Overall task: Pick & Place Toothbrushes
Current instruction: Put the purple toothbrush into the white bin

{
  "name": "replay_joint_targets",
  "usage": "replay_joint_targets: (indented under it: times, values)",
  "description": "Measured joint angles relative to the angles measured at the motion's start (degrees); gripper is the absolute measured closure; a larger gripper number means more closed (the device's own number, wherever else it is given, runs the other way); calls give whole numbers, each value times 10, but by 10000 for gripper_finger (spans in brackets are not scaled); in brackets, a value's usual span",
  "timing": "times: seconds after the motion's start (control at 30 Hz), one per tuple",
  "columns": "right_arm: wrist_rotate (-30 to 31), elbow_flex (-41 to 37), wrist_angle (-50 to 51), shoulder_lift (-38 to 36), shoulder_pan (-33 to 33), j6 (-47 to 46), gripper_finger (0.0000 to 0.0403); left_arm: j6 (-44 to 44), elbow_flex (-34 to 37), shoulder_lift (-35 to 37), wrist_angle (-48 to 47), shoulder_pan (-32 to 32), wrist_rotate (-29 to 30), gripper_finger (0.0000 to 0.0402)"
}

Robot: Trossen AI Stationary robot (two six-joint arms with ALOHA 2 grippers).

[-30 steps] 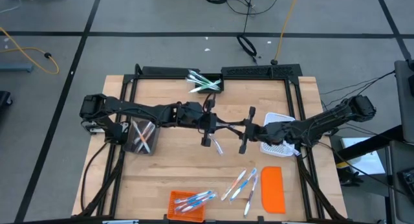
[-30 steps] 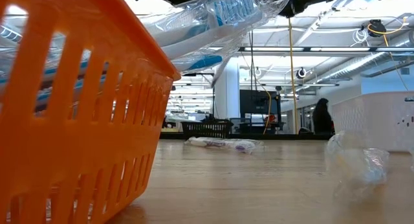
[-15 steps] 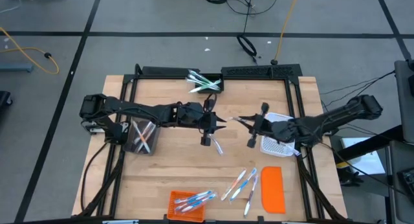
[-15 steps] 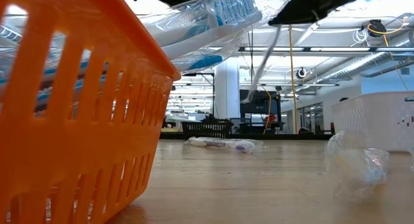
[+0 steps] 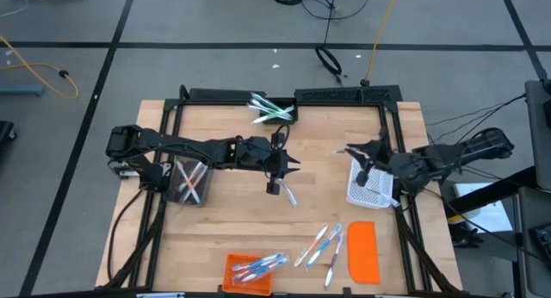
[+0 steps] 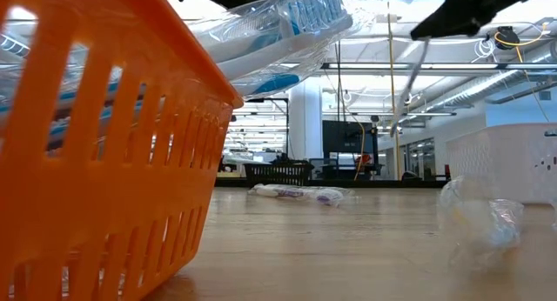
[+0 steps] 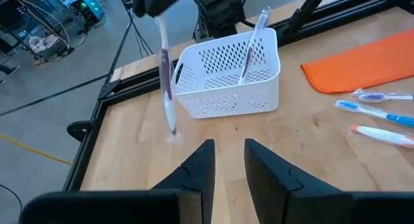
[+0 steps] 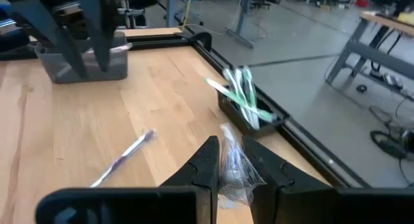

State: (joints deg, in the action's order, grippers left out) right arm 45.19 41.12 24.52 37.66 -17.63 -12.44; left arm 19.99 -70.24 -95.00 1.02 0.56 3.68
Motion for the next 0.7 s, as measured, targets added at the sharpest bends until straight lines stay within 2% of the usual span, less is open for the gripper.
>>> replay_joint_targets:
  times: [0.33,0.6,0.7]
  values:
    - [-4,19,168,-120,0,-95,365,-5,0,0,0,0,0,316]
    - [-43,76,319,-140,0,-179,365,-7,0,0,0,-1,-1,316]
    - [-68,90,340,-140,0,-199,365,-7,0,0,0,-1,-1,316]
